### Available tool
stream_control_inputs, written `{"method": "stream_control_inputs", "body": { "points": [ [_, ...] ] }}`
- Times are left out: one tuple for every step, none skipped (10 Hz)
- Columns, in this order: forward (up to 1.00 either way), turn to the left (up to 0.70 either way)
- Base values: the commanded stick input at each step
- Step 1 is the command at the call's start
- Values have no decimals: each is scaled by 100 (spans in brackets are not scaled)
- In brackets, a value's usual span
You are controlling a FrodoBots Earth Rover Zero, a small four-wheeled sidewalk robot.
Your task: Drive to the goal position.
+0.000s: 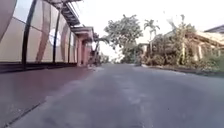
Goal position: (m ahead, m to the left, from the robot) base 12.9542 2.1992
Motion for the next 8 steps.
{"method": "stream_control_inputs", "body": {
  "points": [
    [100, 0],
    [100, 0],
    [100, 0],
    [100, 0],
    [100, 0],
    [100, 0],
    [100, 0],
    [100, 0]
  ]
}}
